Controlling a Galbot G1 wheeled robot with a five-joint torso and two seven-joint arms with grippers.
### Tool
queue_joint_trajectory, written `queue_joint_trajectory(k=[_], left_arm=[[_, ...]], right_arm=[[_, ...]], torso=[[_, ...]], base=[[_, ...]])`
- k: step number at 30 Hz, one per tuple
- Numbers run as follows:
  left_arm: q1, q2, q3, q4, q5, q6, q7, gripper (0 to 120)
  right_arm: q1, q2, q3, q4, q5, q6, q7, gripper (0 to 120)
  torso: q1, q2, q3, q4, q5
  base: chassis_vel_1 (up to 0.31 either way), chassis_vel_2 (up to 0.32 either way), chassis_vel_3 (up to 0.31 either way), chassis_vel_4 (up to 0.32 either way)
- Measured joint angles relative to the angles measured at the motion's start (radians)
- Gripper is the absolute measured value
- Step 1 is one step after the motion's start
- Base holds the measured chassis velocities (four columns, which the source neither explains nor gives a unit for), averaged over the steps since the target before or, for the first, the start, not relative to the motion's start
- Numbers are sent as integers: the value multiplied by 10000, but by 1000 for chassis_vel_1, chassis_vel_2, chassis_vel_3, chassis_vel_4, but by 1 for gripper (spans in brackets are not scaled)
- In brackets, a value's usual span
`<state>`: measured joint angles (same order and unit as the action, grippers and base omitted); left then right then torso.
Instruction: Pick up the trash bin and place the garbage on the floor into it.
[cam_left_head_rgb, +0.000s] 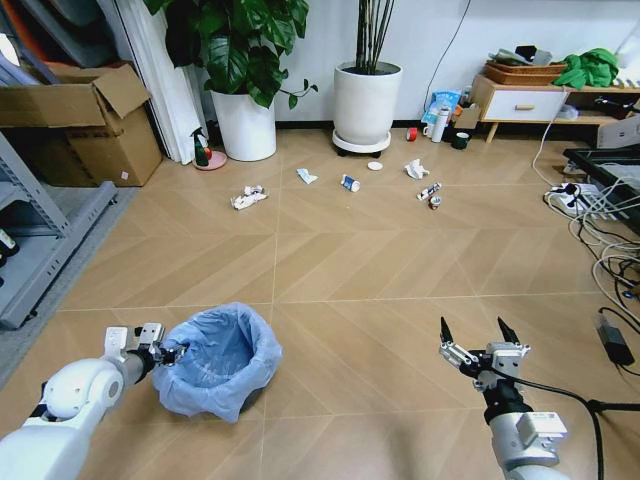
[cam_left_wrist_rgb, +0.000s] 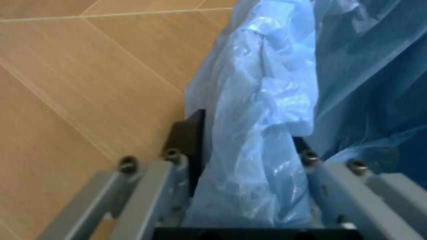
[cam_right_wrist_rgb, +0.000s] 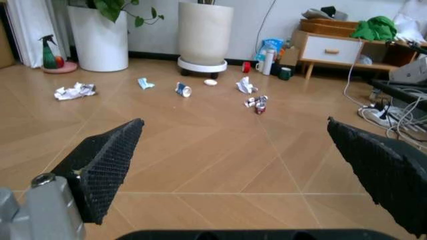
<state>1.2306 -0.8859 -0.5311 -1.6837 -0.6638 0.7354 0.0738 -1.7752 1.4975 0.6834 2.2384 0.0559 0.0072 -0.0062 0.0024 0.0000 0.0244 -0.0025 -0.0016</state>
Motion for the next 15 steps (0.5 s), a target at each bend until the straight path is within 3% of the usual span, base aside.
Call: queue_joint_trajectory(k=[6,15], left_arm=[[45,-54,-6,-25,-1,-9,36,3],[244,-196,-164,-115,28,-252,26,1]], right_arm=[[21,-25,28,15,28,-1,32,100],[36,-39,27,50,101,-41,54,100]], torso=[[0,0,0,0,0],[0,0,0,0,-5]], base=[[0,0,0,0],[0,0,0,0]])
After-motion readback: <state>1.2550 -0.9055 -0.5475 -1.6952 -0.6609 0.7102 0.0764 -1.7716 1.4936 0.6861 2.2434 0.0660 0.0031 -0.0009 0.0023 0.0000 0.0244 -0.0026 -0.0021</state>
